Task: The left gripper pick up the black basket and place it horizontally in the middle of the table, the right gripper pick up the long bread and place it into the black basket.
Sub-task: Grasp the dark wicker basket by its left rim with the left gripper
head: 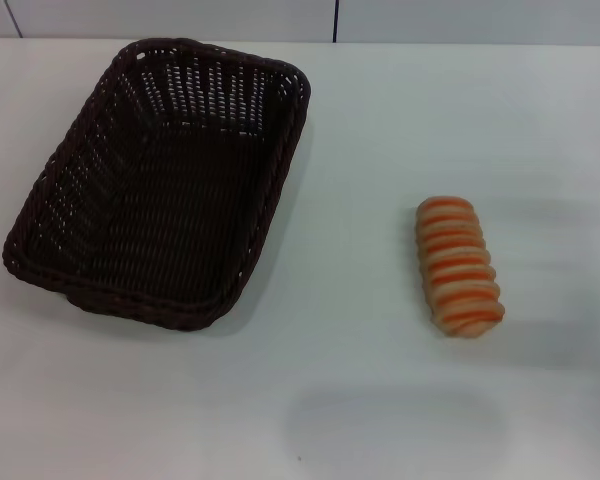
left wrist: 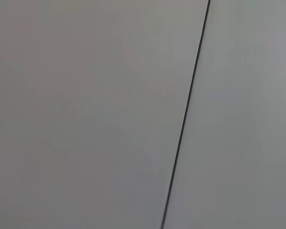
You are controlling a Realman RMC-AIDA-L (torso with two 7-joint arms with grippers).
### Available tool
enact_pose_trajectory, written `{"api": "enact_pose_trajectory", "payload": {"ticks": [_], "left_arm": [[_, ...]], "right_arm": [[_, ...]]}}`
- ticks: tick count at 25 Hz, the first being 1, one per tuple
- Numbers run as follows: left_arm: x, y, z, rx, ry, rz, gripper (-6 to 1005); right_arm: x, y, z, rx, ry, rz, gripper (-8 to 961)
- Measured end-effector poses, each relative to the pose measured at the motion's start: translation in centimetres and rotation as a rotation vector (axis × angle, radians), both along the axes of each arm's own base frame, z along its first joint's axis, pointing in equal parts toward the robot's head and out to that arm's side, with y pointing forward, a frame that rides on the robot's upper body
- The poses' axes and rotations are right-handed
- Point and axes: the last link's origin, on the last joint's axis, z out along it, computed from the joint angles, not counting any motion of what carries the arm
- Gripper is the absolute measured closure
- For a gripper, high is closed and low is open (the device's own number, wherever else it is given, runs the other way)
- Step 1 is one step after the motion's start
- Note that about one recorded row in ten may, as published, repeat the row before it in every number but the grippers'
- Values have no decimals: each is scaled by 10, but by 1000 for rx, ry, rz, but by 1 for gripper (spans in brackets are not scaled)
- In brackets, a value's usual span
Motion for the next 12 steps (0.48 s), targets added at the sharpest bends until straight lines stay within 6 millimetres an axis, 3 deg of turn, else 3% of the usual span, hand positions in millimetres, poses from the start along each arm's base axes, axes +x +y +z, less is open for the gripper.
{"api": "enact_pose_trajectory", "payload": {"ticks": [5,7,12], "left_arm": [[21,9,4,-163,-52,-126,192],[41,20,15,-320,-88,-177,196],[67,33,34,-506,-109,-157,204]], "right_arm": [[0,0,1,5,2,-3,371],[1,0,2,8,3,-5,371],[1,0,1,7,5,-6,371]]}}
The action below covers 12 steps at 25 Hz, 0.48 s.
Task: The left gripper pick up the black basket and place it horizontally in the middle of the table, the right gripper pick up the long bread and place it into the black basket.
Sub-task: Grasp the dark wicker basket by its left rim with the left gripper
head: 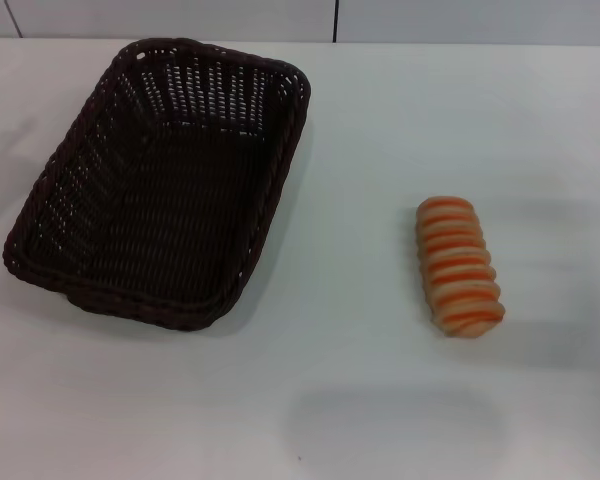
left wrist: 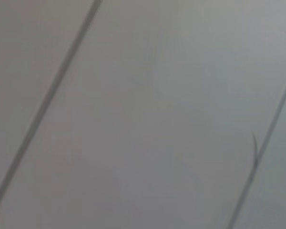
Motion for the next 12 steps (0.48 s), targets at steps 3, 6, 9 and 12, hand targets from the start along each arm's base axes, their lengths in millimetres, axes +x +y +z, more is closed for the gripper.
{"api": "enact_pose_trajectory", "payload": {"ticks": [3,6,9,12], "left_arm": [[16,6,10,-85,41,28,209],[23,9,15,-124,64,58,215],[37,16,23,-205,126,161,220],[42,17,25,-224,166,194,225]], "right_arm": [[0,0,-1,-1,1,1,371],[-2,0,-2,-2,7,5,372],[-2,-1,-1,-2,9,5,372],[-2,0,-1,-2,8,7,372]]}}
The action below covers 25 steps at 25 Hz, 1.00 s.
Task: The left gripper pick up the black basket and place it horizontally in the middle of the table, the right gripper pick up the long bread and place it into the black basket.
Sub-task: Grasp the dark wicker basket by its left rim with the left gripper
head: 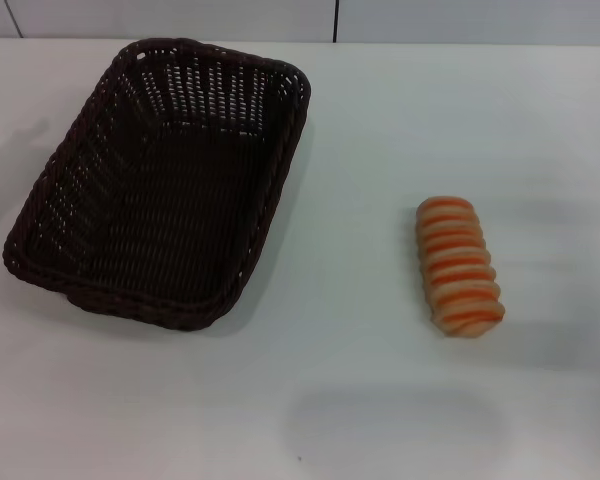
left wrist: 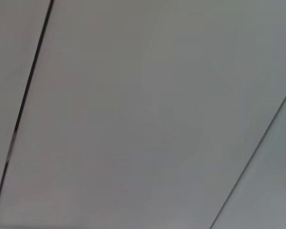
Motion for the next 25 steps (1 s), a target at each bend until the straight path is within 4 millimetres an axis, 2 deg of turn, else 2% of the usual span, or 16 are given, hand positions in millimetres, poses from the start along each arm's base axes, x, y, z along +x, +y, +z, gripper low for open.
{"api": "enact_pose_trajectory", "payload": {"ticks": [1,5,6,13,17,21,25], "left_arm": [[9,3,0,-31,64,39,227],[25,9,-7,-77,172,77,234],[37,15,-19,-130,250,85,236],[58,27,-58,-245,445,137,248],[60,29,-70,-269,474,149,255],[48,32,-86,-298,493,182,262],[39,34,-93,-298,496,201,269]], "right_arm": [[0,0,0,0,0,1,372],[-1,1,0,-1,0,4,372],[-1,1,0,-1,0,5,372],[-3,-1,1,12,-4,21,372],[-4,-2,2,19,-6,27,371],[-3,-4,2,19,-7,24,371],[-2,-5,2,19,-7,23,371]]}}
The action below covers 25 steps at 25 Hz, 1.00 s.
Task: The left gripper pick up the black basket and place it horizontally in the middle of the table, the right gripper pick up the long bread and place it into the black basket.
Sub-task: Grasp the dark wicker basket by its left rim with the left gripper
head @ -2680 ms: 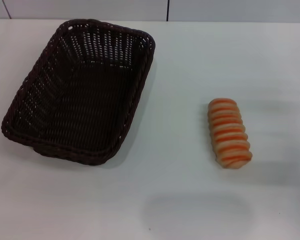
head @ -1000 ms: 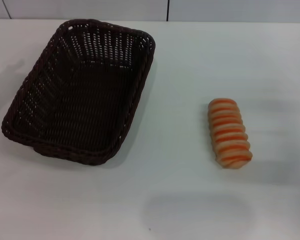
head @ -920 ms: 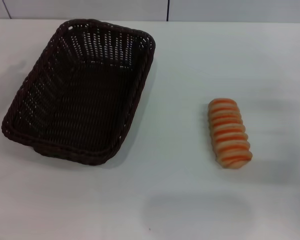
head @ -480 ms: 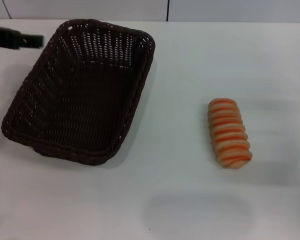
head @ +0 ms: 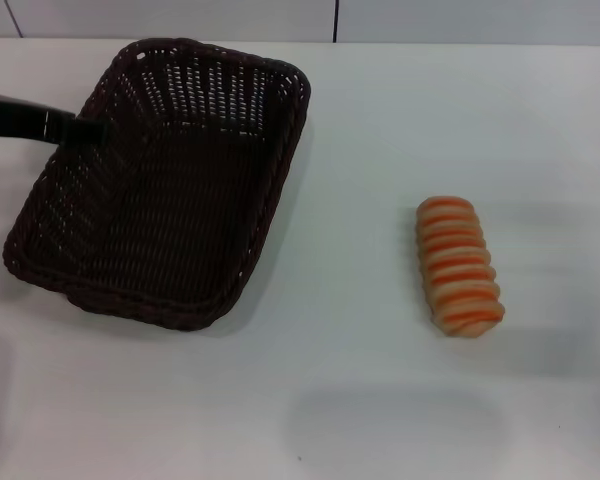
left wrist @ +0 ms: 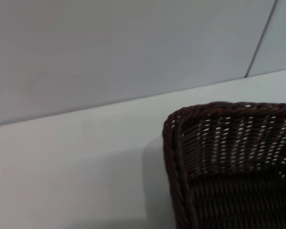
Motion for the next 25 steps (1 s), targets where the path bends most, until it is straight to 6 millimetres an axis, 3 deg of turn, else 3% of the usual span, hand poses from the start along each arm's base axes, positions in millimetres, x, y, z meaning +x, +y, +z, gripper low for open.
{"api": "enact_pose_trajectory", "payload": {"ticks": [12,25], "left_arm": [[-22,4,-16,-16,40,48,290],[-26,5,-25,-62,100,34,312]], "right_arm": [[-1,-2,1,11,-1,10,371],[-3,-3,0,11,-2,25,372]]}}
